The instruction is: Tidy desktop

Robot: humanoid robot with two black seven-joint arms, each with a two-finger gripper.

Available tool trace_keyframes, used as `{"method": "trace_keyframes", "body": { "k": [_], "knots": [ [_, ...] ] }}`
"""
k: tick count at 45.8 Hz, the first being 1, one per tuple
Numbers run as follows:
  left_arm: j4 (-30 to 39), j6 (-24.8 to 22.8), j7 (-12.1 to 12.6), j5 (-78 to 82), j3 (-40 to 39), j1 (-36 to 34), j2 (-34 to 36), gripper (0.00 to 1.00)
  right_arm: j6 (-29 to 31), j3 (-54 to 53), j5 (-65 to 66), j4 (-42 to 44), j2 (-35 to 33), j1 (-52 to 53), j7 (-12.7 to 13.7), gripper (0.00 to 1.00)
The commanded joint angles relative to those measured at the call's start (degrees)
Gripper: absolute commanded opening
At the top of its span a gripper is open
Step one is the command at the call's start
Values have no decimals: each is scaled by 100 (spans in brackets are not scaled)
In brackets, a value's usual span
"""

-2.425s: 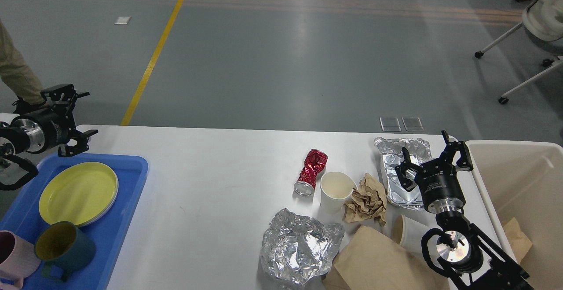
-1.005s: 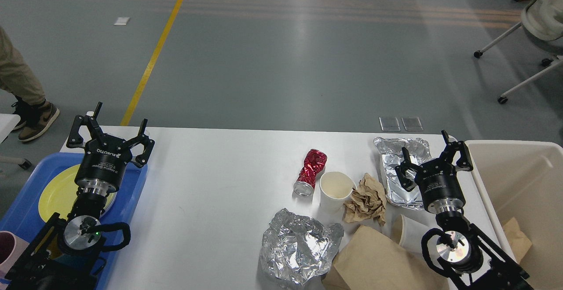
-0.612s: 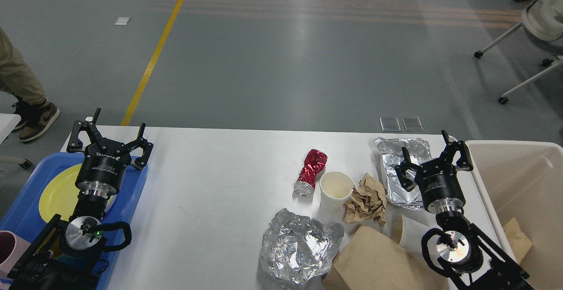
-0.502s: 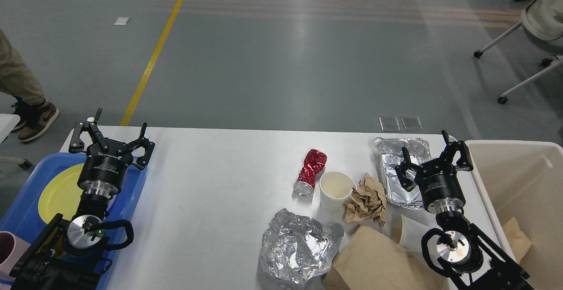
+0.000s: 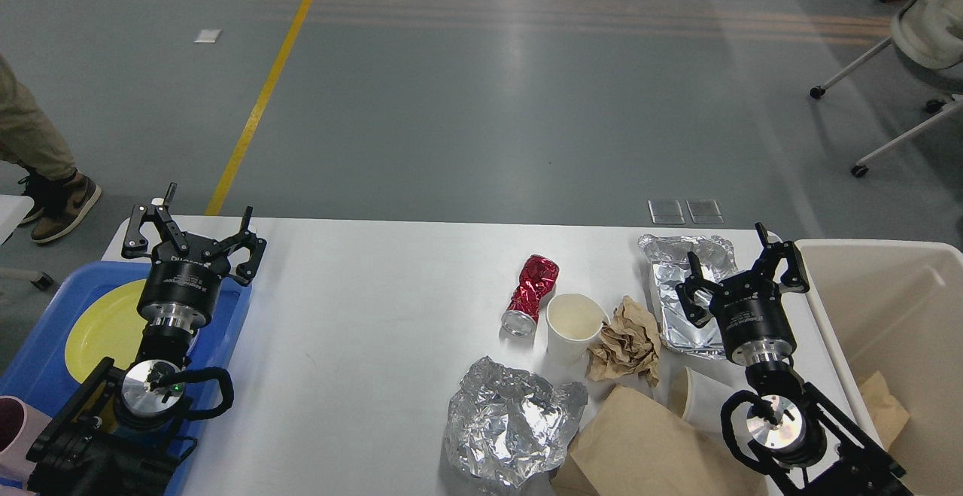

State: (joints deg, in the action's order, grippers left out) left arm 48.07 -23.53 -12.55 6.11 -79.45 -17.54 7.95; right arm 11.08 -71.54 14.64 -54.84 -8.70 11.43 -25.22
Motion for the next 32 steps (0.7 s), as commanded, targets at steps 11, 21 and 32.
{"method": "trace_keyframes", "body": {
  "k": [11,21,32],
  "knots": [
    [-324,-28,-46,40,88,-188,-109,96,0,0,3,0,0,0,0,100],
    [-456,-318,-54,-48,79,-206,-118,96,0,0,3,0,0,0,0,100],
    [-860,-1153,16,-66,62,-250,-127,96,0,0,3,8,0,9,0,100]
  ]
}}
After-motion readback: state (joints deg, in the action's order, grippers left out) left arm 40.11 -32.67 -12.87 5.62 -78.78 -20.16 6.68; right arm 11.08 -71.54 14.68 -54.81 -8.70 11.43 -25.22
